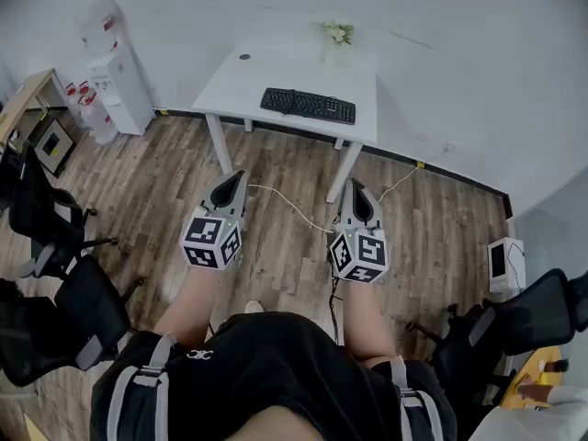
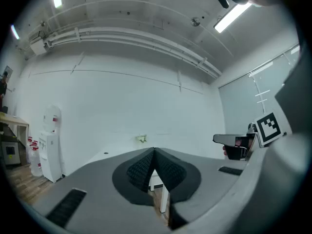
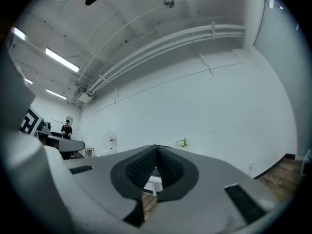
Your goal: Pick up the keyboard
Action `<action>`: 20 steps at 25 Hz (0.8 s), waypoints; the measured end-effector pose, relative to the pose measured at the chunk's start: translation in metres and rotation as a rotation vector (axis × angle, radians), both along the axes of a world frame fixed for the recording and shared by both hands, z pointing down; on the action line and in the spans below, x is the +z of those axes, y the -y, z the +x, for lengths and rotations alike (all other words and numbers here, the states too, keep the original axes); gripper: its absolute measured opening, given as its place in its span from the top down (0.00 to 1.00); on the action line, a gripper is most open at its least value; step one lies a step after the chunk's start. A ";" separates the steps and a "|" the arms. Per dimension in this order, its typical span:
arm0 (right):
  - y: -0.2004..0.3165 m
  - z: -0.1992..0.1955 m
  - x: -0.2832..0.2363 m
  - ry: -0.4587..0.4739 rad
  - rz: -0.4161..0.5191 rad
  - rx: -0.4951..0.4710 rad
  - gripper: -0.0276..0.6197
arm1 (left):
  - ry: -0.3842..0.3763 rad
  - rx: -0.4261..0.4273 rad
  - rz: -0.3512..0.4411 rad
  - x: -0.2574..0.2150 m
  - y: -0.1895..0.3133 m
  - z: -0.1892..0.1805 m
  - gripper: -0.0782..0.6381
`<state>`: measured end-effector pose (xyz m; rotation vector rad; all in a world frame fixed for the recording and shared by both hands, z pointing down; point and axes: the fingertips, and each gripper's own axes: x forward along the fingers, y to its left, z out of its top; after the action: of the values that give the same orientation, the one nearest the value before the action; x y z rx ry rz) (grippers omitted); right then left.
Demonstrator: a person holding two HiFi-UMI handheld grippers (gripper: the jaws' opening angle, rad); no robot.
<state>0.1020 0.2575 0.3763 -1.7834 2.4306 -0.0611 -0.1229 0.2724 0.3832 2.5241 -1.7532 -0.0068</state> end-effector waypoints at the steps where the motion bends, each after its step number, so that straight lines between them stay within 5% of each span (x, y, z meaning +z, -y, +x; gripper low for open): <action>1: 0.001 -0.001 -0.001 -0.004 0.002 0.002 0.95 | 0.006 -0.004 0.000 0.000 0.002 -0.002 0.89; 20: 0.016 -0.020 0.000 -0.058 0.035 0.021 0.95 | 0.007 0.037 0.014 -0.001 0.025 -0.010 0.89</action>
<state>0.0821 0.2413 0.3763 -1.8204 2.4359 0.0349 -0.1334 0.2476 0.3822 2.5683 -1.7150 -0.0085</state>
